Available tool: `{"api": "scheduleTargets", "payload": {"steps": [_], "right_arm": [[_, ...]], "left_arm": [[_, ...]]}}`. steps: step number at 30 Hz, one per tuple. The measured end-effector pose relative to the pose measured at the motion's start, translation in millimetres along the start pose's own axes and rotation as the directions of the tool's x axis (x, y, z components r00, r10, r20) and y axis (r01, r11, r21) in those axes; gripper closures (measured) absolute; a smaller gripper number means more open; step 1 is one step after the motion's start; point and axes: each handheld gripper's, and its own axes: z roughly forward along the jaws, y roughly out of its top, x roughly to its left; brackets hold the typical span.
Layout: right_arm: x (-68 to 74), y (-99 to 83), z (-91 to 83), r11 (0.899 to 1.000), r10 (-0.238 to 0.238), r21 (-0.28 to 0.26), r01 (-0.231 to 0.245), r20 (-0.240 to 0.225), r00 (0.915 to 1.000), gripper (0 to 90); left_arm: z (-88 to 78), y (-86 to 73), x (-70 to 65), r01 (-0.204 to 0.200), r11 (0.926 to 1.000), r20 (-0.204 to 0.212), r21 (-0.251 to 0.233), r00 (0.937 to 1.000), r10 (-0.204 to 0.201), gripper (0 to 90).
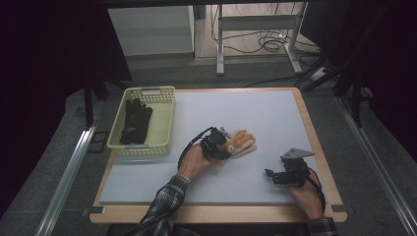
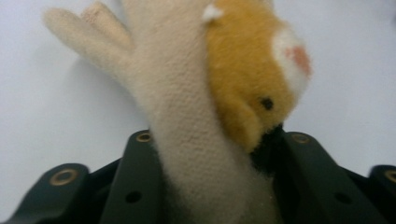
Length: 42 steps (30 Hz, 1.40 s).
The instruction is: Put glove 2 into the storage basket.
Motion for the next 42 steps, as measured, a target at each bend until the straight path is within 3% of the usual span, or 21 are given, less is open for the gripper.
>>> {"api": "scheduleTargets", "payload": {"steps": [6,11,14,18,21,23,25,27,28,31,33,35,37,39,41,42], "right_arm": [[-0.2,-0.1,0.0,1.0,-0.001,0.0,0.001,0.001,1.0,15.4],[-0.3,-0.1,-0.1,1.0,0.0,0.0,0.0,0.0,1.0,15.4],[-0.4,-0.1,-0.1,1.0,0.0,-0.001,0.0,-0.002,1.0,15.5],[-0.5,-0.2,-0.1,1.0,0.0,-0.001,0.0,-0.002,1.0,15.5],[-0.6,-0.2,0.0,1.0,-0.001,-0.002,0.001,-0.002,1.0,15.5],[-0.6,-0.2,0.0,1.0,-0.001,-0.002,0.001,-0.002,1.0,15.5],[-0.5,-0.3,0.2,1.0,0.0,-0.005,0.0,-0.002,1.0,15.5],[-0.5,-0.3,0.2,1.0,0.0,-0.005,0.0,-0.002,1.0,15.5],[-0.5,-0.3,0.3,1.0,0.0,-0.005,0.0,-0.002,1.0,15.5],[-0.5,-0.3,0.3,1.0,0.0,-0.005,0.0,-0.002,1.0,15.5],[-0.5,-0.3,0.3,1.0,0.0,-0.005,0.0,-0.002,1.0,15.5],[-0.5,-0.3,0.3,1.0,0.0,-0.006,0.0,-0.003,1.0,15.5],[-0.5,-0.3,0.2,1.0,0.0,-0.006,0.0,-0.002,1.0,15.5],[-0.5,-0.3,0.2,1.0,0.0,-0.006,0.0,-0.002,1.0,15.5],[-0.5,-0.3,0.3,1.0,0.0,-0.006,0.0,-0.002,1.0,15.5],[-0.5,-0.3,0.3,1.0,0.0,-0.006,0.0,-0.002,1.0,15.5]], "left_arm": [[-5.0,-1.2,-1.4,0.003,0.9998,-0.01,-0.018,0.9999,-0.003,73.9],[-16.2,-1.1,3.6,0.056,0.9967,0.008,-0.059,0.9984,-0.056,75.6],[-29.9,0.3,8.1,0.088,0.9921,0.004,-0.09,0.9961,-0.088,75.5],[-54.9,3.3,14.7,0.121,0.9844,-0.033,-0.128,0.9915,-0.126,75.3],[-79.3,4.9,22.9,0.148,0.9772,-0.074,-0.152,0.9843,-0.16,75.1],[-97.9,4.3,30.5,0.174,0.9693,-0.106,-0.174,0.9752,-0.194,75.0],[-121.6,0.9,42.7,0.213,0.9584,-0.146,-0.19,0.9592,-0.242,74.7],[-140.8,-4.9,54.3,0.252,0.9456,-0.197,-0.206,0.9357,-0.293,74.5],[-146.7,-7.6,58.9,0.269,0.9397,-0.208,-0.211,0.9269,-0.312,74.4],[-163.1,-18.2,73.9,0.326,0.9157,-0.243,-0.236,0.8924,-0.38,74.1],[-173.7,-28.3,86.4,0.368,0.8954,-0.275,-0.251,0.8599,-0.43,73.9],[-181.9,-41.8,101.2,0.422,0.8666,-0.309,-0.267,0.8141,-0.491,73.8],[-184.6,-52.9,112.4,0.464,0.8435,-0.336,-0.271,0.7757,-0.534,73.6],[-185.2,-61.0,120.3,0.493,0.828,-0.355,-0.268,0.7487,-0.56,73.5],[-183.8,-71.3,130.3,0.523,0.8097,-0.374,-0.266,0.718,-0.587,73.4],[-181.6,-75.5,134.5,0.541,0.7967,-0.379,-0.27,0.7009,-0.604,73.4]]}}
